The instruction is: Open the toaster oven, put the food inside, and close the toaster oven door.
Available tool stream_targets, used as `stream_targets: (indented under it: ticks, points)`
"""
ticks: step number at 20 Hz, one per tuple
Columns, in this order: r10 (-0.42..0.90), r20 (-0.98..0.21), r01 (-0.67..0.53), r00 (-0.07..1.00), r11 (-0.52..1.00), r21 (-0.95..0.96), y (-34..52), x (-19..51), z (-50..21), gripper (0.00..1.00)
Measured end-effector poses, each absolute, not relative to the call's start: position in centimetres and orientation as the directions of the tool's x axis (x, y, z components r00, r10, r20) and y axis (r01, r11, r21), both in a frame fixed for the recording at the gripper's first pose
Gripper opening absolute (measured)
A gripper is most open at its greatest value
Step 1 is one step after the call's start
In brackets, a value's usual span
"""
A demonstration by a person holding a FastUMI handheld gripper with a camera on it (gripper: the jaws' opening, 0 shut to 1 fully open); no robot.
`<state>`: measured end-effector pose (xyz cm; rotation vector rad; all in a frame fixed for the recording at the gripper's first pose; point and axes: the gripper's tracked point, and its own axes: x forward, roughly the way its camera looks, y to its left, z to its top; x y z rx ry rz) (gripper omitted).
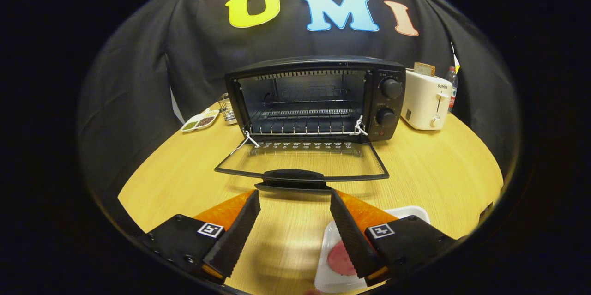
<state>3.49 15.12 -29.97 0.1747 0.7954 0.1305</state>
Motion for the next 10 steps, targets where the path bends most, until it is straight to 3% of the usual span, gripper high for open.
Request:
stream_targets:
  ticks: [10]
  points:
    - [0.265,-0.730,-0.026,0.630,0.947,0.320,7.8,-1.0,-26.3,0.98]
